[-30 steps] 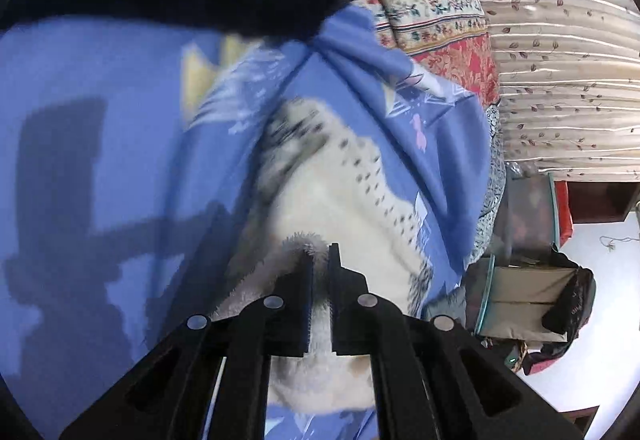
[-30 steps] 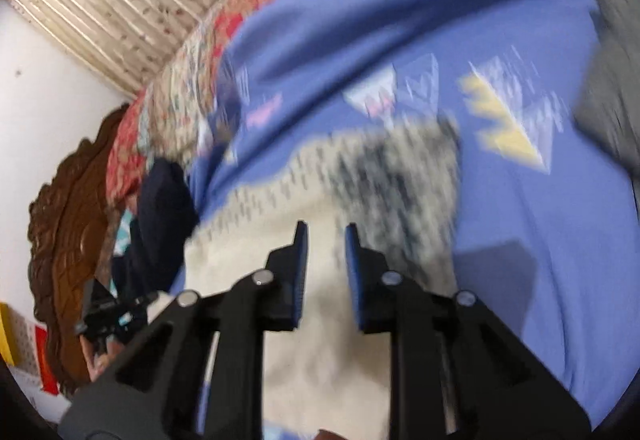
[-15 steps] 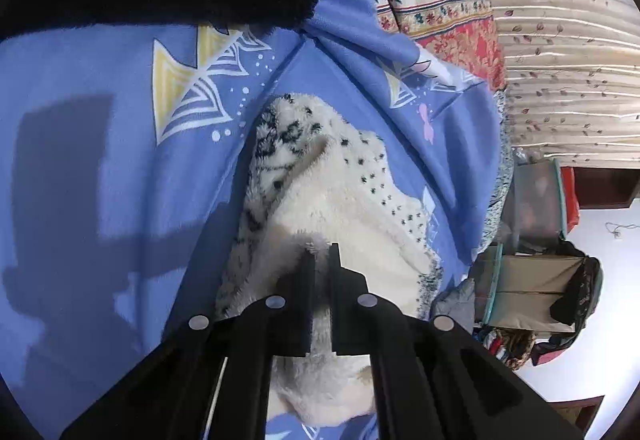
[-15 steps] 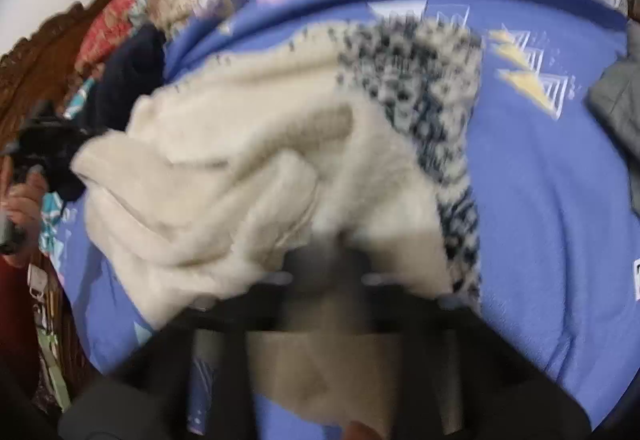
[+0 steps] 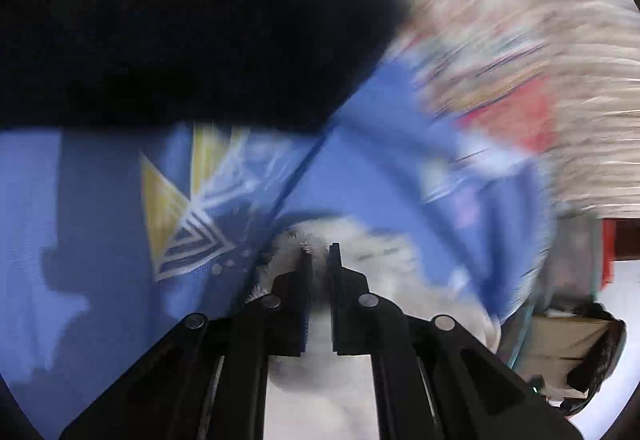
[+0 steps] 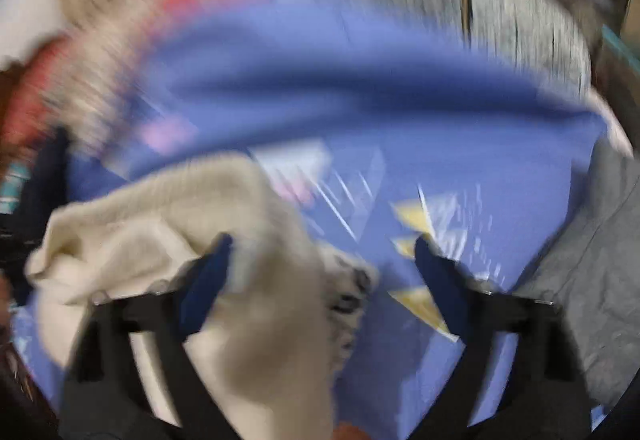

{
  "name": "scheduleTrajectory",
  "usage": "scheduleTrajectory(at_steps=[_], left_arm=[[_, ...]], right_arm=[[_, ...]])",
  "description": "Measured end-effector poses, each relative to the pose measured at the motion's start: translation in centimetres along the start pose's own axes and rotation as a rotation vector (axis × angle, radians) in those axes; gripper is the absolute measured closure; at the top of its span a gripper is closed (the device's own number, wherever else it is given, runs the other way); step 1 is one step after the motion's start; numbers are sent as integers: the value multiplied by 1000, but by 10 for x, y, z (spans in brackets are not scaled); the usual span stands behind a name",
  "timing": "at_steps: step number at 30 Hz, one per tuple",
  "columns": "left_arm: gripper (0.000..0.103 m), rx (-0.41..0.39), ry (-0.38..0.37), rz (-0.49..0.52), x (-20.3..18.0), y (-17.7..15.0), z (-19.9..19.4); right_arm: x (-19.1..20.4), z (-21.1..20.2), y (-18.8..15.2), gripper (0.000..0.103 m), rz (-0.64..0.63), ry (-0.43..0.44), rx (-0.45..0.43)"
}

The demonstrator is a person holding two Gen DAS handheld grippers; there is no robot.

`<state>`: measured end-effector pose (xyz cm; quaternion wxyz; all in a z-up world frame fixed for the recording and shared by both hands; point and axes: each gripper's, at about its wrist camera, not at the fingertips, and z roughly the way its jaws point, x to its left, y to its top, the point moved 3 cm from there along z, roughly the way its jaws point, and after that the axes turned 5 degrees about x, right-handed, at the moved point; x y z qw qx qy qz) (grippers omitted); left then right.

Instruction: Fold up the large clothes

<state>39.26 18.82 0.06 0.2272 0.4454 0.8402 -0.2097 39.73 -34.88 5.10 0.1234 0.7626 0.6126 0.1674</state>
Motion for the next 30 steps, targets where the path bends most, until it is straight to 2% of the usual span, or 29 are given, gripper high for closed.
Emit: scheduleTrajectory(at_steps=[1,2,3,4,6,7,9,10,12,14,16,18,19,20,21,22,23,26,27,29,30], left_arm=[[74,29,2,-35,6,3,9],[74,28,-12,-68,11,5,11],[74,20,-30,-54,7,7,6],[74,7,-48,-15,0,8,-3],[74,-16,-80,31,-13,9,-19],[74,-16,-102,41,-18,9,-24],[74,-15,-162,80,-34,6,-38],[73,-25,-188,106,-43,4,-48],[71,-40,-203,142,-50,0,-57],[65,-29,-174,160,-53,-5,-56],[65,-4,-159,166,-50,-11,-51],[65,6,-119,190,-42,-21,-49],[65,11,-105,199,-34,-23,-50],[65,13,-91,217,-25,-28,-53],[65,8,-73,242,-16,-33,-57],[65,-7,-57,265,-8,-38,-62],[65,-24,-51,280,-2,-40,-64],[65,-111,-28,372,2,-51,-75],[65,-129,-21,403,-1,-55,-75],[63,-150,10,479,-11,-65,-68],[62,-154,55,508,-16,-68,-60]], right_arm=[[-8,15,-3,27,44,-64,21],[-14,15,-7,28,98,-64,-3],[-15,3,-12,33,141,-44,-64],[-11,-10,-15,45,138,-37,-121],[19,-35,-23,56,31,14,-210],[47,-45,-29,56,-60,94,-213],[102,-49,-41,57,-201,275,-136],[138,-47,-50,57,-295,380,-68],[204,-38,-69,57,-462,482,4],[253,-12,-77,57,-513,564,132],[284,23,-60,57,-423,534,158],[279,44,-29,57,-299,452,69],[255,57,-4,57,-128,364,13],[237,65,6,57,-10,348,22],[218,73,11,57,91,372,70],[210,72,10,57,121,412,96],[203,65,8,57,114,452,90],[172,20,-12,56,8,458,-19],[157,5,-22,52,-7,471,-50],[131,-16,-41,31,-27,428,-104],[108,-31,-54,19,-40,401,-148]])
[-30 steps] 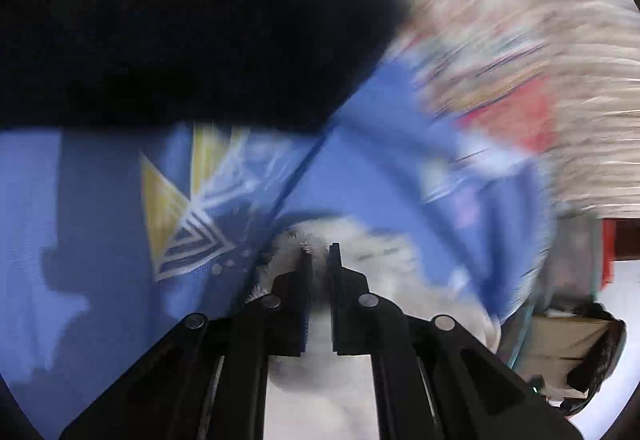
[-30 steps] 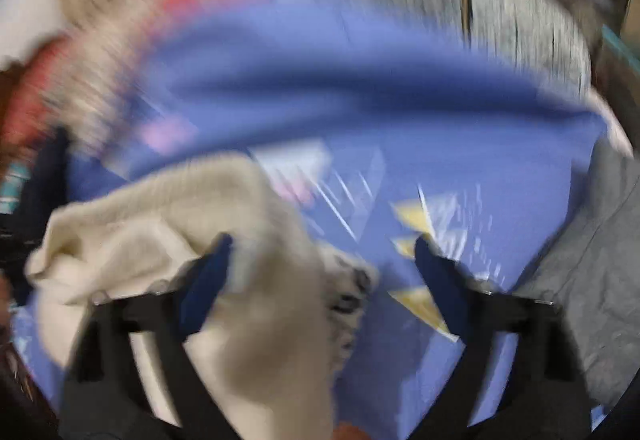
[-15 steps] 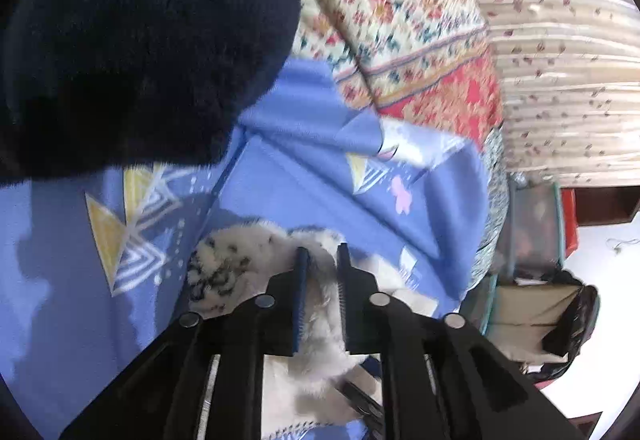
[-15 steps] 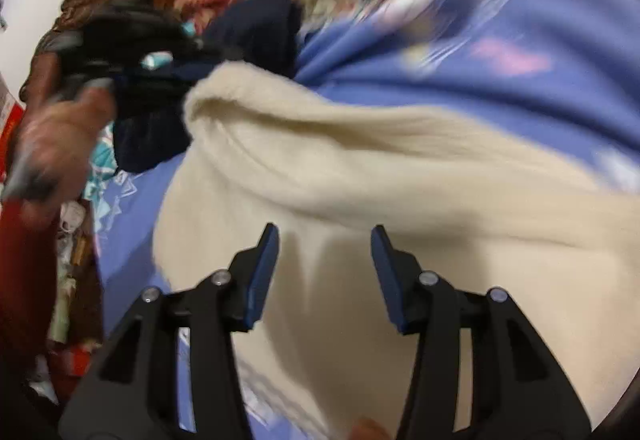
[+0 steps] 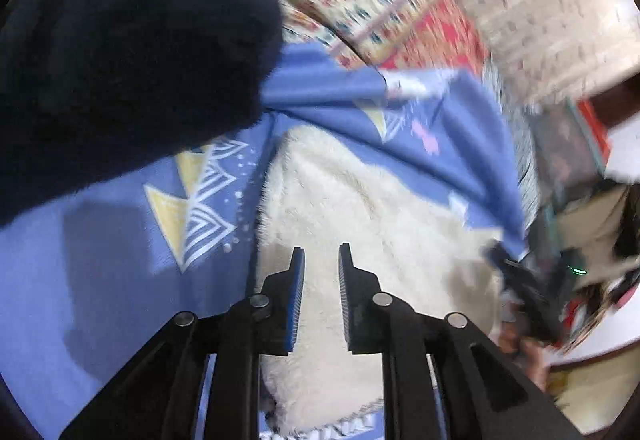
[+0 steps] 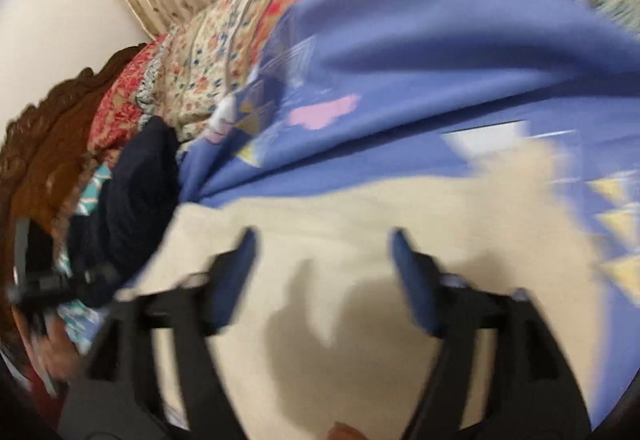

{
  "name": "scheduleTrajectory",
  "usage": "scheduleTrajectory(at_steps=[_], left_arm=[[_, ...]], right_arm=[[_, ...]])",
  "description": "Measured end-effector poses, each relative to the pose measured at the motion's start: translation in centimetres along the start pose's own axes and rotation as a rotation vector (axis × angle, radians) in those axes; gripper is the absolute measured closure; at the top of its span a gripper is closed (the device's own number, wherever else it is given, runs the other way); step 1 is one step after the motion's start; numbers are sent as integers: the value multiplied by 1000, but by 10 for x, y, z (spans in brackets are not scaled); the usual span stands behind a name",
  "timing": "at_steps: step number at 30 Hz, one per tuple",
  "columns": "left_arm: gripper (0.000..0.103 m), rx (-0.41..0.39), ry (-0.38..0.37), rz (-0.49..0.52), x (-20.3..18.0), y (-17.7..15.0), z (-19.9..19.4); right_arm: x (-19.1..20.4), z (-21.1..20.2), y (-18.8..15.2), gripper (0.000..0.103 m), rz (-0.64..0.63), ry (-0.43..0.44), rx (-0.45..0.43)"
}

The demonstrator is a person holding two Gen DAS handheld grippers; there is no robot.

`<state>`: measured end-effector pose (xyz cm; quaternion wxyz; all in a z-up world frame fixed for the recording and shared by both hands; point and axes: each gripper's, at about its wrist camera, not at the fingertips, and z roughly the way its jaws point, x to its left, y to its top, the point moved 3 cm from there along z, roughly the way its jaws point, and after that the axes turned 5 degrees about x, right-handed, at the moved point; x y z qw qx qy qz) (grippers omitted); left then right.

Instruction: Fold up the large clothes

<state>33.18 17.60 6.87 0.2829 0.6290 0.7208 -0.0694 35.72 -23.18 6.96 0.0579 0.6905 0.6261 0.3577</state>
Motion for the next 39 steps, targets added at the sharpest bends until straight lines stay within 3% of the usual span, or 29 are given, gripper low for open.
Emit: scheduleTrajectory(at_steps=[1,4,6,10,15,18,20,23,26,29,30,32,33,35,36,37,39], left_arm=[[62,9,62,42,-5,0,10],[61,45,103,118,-8,1,31],[55,68,92,178,-8,0,41],[43,90,86,268,-6,-5,49],[37,107,30,264,1,-3,51],[35,72,-7,233,10,4,37],[27,33,-27,198,22,6,25],[20,28,-117,121,38,8,21],[19,86,-161,110,35,6,39],[18,167,-148,148,12,-3,72],[15,190,-137,157,6,-5,83],[-2,202,-118,160,-5,-11,103],[-2,190,-106,167,-14,-13,107],[0,207,-161,193,-35,-20,108],[18,223,-210,194,-44,-24,107],[39,239,-236,213,-56,-31,104],[48,238,-249,252,-71,-42,94]], right_arm=[[-14,-14,-6,10,-8,-14,-23],[-70,-46,-25,7,51,-91,-17],[-112,-59,-38,7,177,-54,19],[-155,-44,-55,7,339,51,97],[-145,1,-60,7,407,205,158],[-124,23,-61,5,343,195,186],[-116,29,-63,5,287,163,194],[-119,30,-69,4,262,175,168],[-123,28,-75,5,254,220,126],[-122,30,-72,5,262,209,147],[-121,32,-70,4,269,201,164],[-120,38,-63,4,273,201,212],[-119,39,-61,5,276,213,227],[-107,46,-59,26,340,309,297],[-93,50,-62,57,374,385,341],[-80,49,-65,62,371,409,354],[-36,36,-64,68,261,436,344]])
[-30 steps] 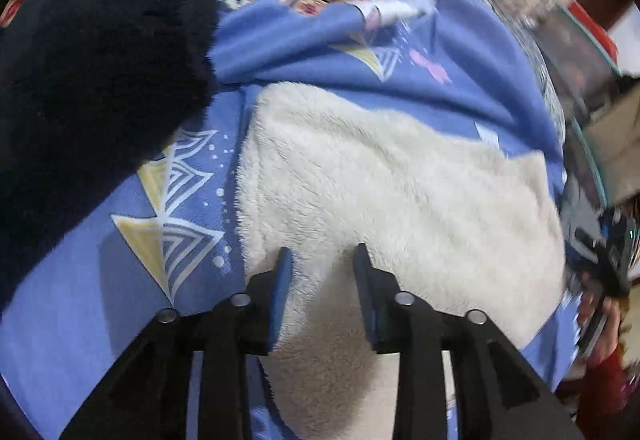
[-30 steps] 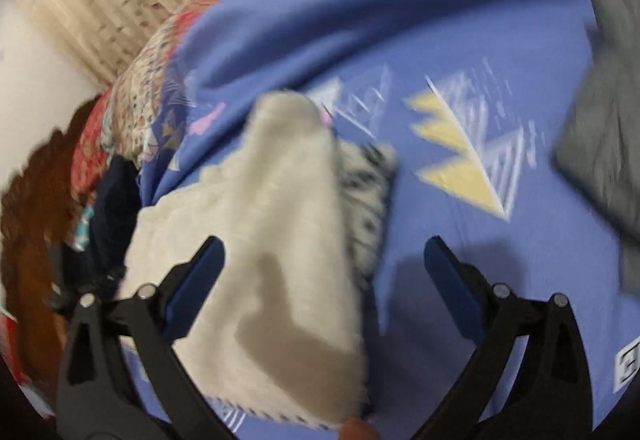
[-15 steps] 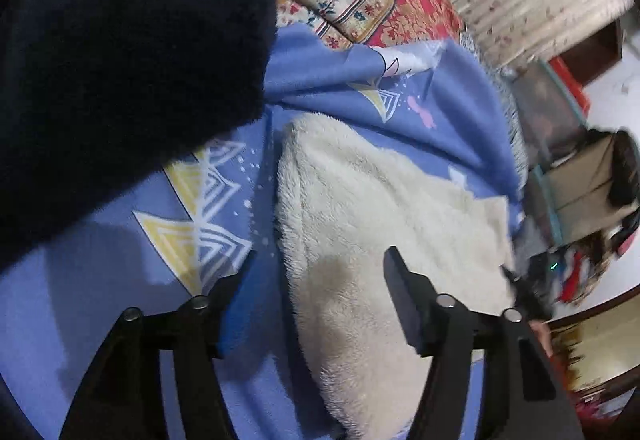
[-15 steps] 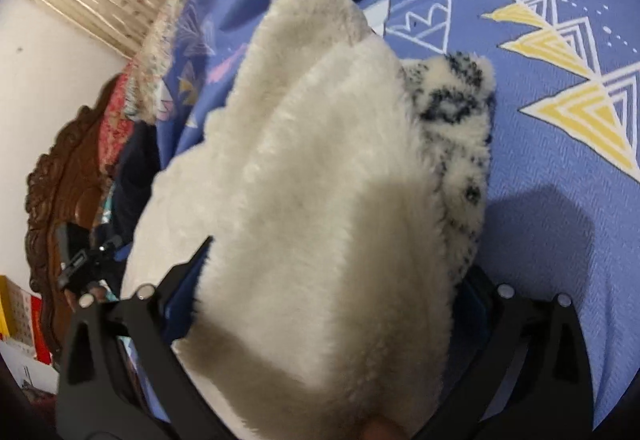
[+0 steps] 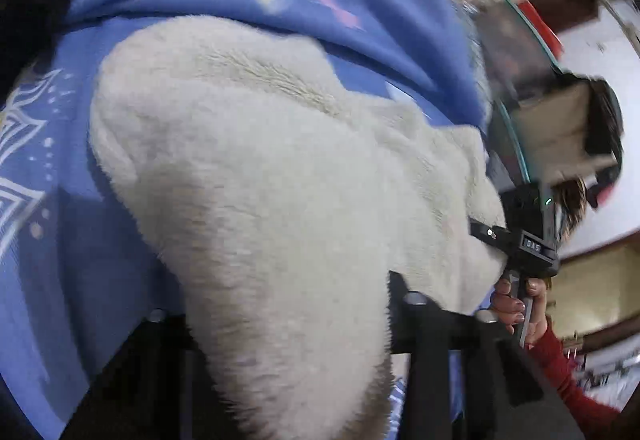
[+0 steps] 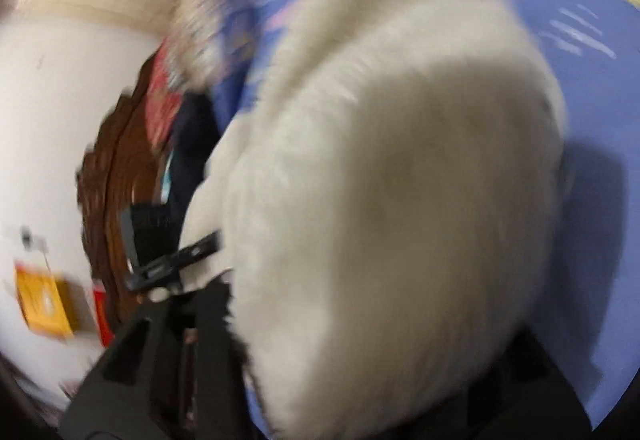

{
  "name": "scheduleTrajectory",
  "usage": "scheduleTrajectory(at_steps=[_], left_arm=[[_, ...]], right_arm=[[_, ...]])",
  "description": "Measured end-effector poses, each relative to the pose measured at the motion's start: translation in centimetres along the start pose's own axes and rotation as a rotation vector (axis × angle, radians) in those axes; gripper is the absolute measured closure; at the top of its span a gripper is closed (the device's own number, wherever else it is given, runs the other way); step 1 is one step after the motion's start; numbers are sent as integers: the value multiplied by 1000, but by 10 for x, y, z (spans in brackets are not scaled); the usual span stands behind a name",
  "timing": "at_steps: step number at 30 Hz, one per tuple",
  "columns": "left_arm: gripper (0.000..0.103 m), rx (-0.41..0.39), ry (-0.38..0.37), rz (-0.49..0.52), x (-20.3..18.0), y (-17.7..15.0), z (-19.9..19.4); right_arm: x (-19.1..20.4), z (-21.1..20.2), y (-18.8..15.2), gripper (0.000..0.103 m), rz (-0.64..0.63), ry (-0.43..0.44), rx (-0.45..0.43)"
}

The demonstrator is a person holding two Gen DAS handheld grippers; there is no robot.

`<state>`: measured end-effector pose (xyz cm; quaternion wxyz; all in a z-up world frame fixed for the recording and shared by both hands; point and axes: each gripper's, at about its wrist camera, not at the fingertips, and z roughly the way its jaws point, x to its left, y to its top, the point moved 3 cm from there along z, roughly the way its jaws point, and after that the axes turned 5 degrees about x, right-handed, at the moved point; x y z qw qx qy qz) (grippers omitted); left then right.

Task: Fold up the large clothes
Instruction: 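Grasp the folded sweater with both grippers and lift it up, then carry the folded sweater with both grippers onto the dark navy garment and release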

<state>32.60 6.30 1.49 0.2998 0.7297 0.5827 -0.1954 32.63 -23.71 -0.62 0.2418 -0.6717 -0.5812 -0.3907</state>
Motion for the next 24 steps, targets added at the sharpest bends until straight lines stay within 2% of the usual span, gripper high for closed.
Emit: scheduleTrajectory(at_steps=[3,6,9,12,13,15,17,18,19,20,21,22,23,24], left_arm=[[51,-57,-37,45,-19,-15,-29],[51,-156,-69,73,-27,-32,-81],[51,-315,-66,88,-22,-47,-163],[51,-478,-29,79,-7,-54,-246],[51,-550,8,72,3,-57,-282],[50,-642,89,46,25,-61,-334],[46,-695,174,-16,56,-61,-373],[43,-722,250,-77,81,-58,-393],[38,-738,326,-141,106,-55,-405],[29,-740,391,-200,129,-52,-412],[26,-731,480,-278,161,-47,-416],[21,-712,549,-334,185,-44,-416],[21,-656,647,-431,224,-42,-412],[21,-599,728,-521,257,-42,-407]], right_arm=[[66,-10,-10,70,-126,55,-26],[132,-22,-13,70,-250,52,-48],[200,-23,-8,70,-373,63,-65],[276,-4,10,70,-504,65,-96],[301,8,19,70,-533,71,-101],[347,45,46,70,-576,70,-103],[374,84,72,69,-582,32,-114],[383,107,89,62,-569,-5,-123],[388,133,108,42,-536,-70,-152],[388,158,127,31,-494,-161,-211],[382,184,148,15,-444,-313,-308],[376,200,161,12,-420,-416,-354],[370,219,172,12,-393,-489,-373],[354,234,181,12,-312,-558,-393]])
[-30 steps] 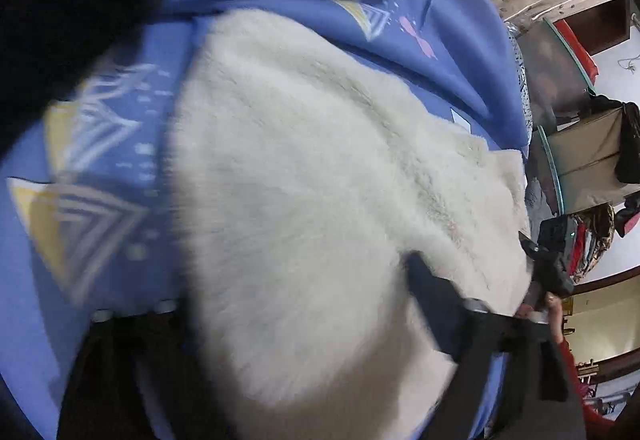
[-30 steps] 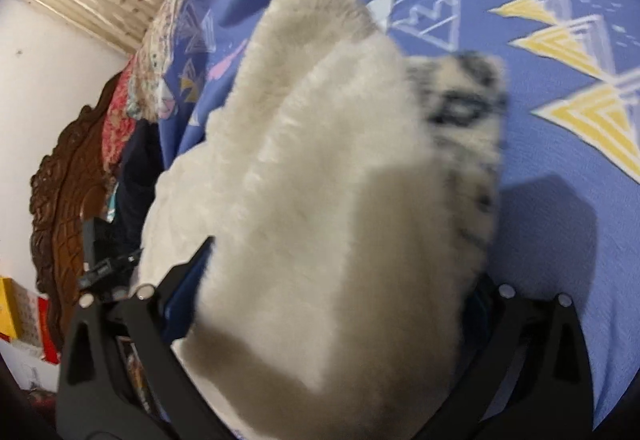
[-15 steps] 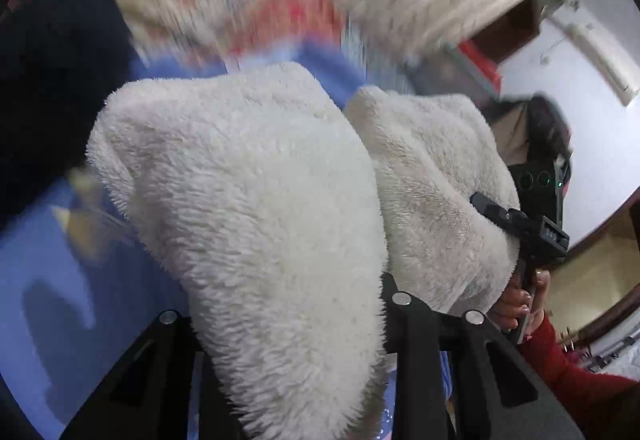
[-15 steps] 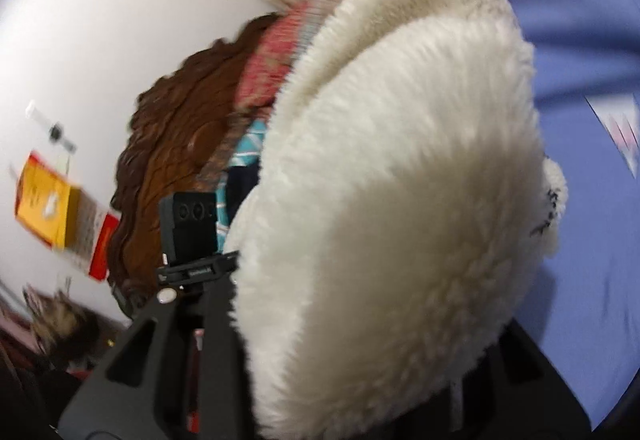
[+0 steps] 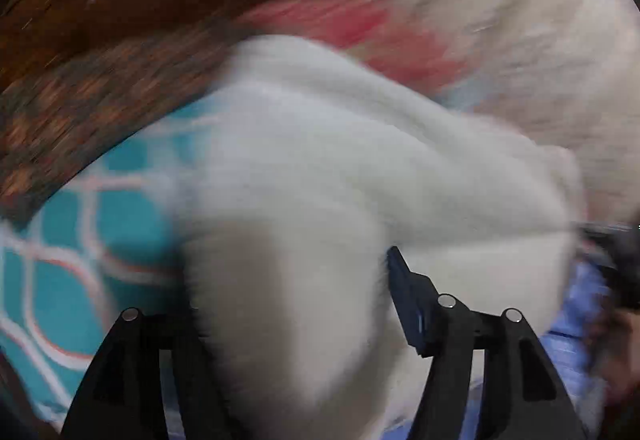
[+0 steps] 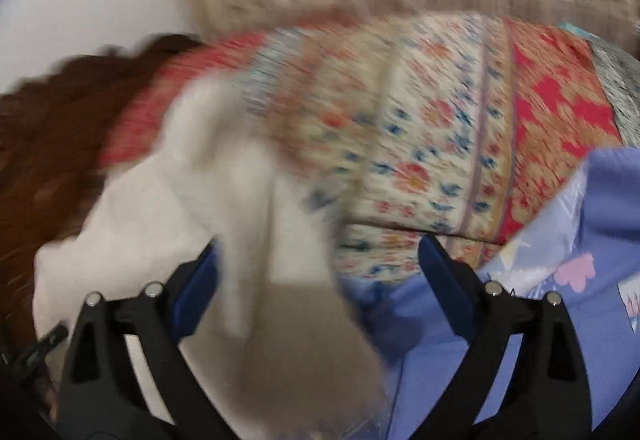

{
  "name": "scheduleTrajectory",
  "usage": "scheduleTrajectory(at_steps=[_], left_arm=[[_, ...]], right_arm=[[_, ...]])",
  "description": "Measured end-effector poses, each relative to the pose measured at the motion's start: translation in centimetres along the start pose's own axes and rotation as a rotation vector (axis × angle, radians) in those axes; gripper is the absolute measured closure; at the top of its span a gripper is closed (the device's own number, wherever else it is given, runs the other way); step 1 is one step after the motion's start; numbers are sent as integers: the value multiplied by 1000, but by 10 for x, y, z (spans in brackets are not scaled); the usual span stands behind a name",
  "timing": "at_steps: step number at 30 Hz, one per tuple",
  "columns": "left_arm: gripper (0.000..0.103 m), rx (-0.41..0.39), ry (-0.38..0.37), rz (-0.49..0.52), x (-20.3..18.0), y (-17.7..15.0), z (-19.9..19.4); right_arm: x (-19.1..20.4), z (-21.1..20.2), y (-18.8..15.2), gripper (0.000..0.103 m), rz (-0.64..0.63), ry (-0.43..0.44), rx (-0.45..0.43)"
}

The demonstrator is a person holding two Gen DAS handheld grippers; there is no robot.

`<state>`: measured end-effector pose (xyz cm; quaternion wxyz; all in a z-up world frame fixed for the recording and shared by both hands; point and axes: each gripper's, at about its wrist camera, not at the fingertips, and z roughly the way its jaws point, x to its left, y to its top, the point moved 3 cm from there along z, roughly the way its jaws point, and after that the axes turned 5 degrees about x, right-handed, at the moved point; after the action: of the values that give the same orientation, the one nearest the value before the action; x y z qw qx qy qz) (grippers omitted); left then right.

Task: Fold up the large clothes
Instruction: 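Carry the folded sweater with both grippers onto the dark navy garment and release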

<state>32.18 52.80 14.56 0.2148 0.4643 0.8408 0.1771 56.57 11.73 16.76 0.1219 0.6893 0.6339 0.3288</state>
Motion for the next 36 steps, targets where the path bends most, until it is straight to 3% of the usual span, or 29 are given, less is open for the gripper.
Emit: scheduleTrajectory(at_steps=[1,3,5,7,9,11,12,15,18,21,23,27,30,36], left_arm=[[21,31,43,-31,17,1,19],[20,23,-17,-61,26,1,27],[20,-37,-51,-68,27,0,14],[20,-128,-17,-42,25,0,-9],[20,-199,3,-42,39,8,-30],[20,-269,69,-103,57,14,-64],[20,-293,96,-143,69,16,-82],[20,-326,42,-163,75,-6,-126],[20,-312,69,-70,51,-69,-150],[20,-232,45,15,20,-150,-148],[20,-173,42,40,1,-207,-142],[20,-43,48,85,-32,-290,-135],[20,-7,90,156,-54,-334,-141],[11,9,93,174,-76,-386,-164]], right_arm=[[-2,7,-3,13,52,-28,-1],[-3,16,-14,13,118,4,-8],[20,7,-27,14,-16,15,-71],[50,-7,-44,14,-188,23,-148],[77,1,-60,14,-319,57,-103],[89,32,-75,15,-405,-68,69],[88,38,-76,20,-407,-111,99],[81,-15,-72,21,-340,-90,-76],[73,-56,-100,20,-326,47,-44],[44,-98,-173,16,-309,170,63],[19,-118,-227,16,-300,201,126],[-36,-160,-313,16,-240,185,212],[-70,-181,-358,15,-152,201,293],[-106,-220,-402,9,-64,248,299]])
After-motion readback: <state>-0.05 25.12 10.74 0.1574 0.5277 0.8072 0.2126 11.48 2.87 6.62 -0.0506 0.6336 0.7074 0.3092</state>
